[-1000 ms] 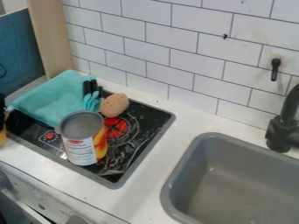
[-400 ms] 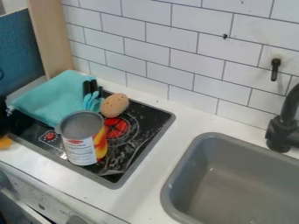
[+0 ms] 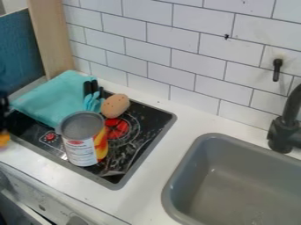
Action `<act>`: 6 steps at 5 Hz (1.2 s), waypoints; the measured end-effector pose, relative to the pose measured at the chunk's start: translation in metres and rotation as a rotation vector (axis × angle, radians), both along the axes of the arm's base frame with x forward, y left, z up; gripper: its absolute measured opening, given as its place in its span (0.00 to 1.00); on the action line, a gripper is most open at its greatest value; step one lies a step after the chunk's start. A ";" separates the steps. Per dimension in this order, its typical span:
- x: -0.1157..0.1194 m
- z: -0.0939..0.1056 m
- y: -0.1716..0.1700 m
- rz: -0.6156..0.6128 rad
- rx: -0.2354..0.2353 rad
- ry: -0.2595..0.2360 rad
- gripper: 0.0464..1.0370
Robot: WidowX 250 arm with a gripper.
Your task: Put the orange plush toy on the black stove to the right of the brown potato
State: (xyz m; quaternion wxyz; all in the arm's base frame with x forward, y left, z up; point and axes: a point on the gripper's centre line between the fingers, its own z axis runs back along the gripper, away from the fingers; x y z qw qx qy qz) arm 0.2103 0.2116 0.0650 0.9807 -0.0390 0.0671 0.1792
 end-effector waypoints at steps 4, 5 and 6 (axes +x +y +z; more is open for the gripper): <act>0.085 0.086 -0.131 -0.490 0.037 -0.308 0.49; 0.090 0.070 -0.159 -0.605 -0.065 -0.281 0.49; 0.093 0.063 -0.179 -0.676 -0.135 -0.281 0.49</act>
